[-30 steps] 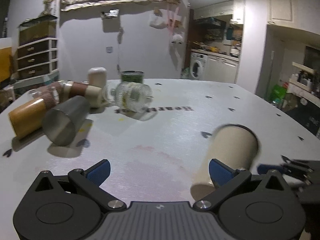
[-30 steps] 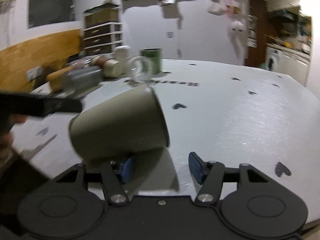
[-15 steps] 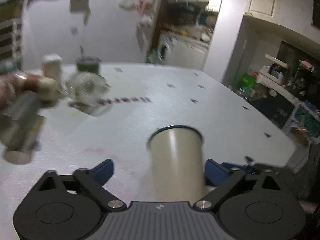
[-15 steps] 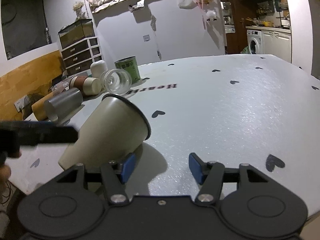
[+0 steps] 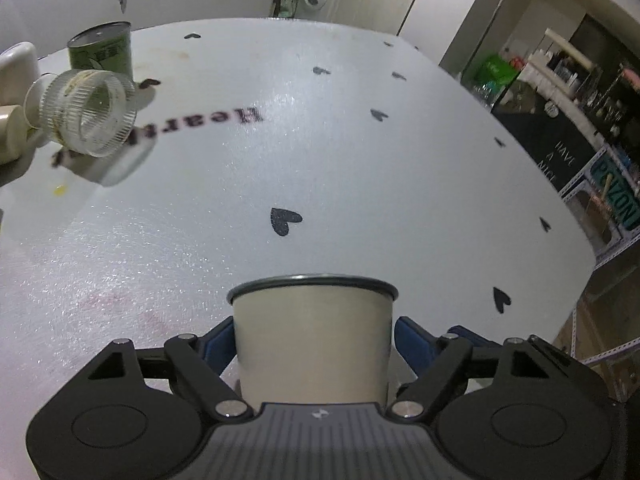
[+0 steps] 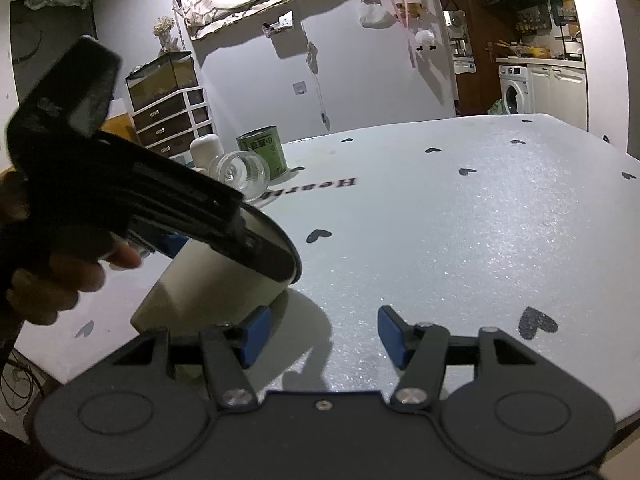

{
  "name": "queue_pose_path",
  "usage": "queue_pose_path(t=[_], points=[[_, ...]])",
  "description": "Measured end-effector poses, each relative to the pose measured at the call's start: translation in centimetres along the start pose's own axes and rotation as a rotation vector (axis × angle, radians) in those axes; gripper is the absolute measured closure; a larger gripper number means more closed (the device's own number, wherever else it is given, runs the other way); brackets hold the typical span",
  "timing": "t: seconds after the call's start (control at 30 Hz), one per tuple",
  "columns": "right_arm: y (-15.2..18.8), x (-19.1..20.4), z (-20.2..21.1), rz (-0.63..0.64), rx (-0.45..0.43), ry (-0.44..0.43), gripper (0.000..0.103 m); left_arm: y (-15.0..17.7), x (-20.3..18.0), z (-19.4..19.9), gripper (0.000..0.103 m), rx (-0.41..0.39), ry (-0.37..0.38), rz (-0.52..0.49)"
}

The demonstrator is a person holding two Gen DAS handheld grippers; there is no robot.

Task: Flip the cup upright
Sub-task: 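Grasp the cream cup with the left tool and rotate it rim-up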

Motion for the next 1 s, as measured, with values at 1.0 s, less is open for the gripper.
queue_pose_path(t=[1.0], points=[[-0.4, -9.0, 4.4, -0.1, -0.127, 0.143, 0.043, -12.0, -16.8, -5.6, 0.027, -0.315, -0.08, -0.298]])
Point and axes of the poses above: each gripper's, at about its wrist camera, not at the fingertips, and z roughly against the way its jaws point, x to its left, y to its underside, the point moved 3 cm from there along -z, roughly the way its jaws point, and after that the axes turned 2 degrees about x, right-handed, at the moved point
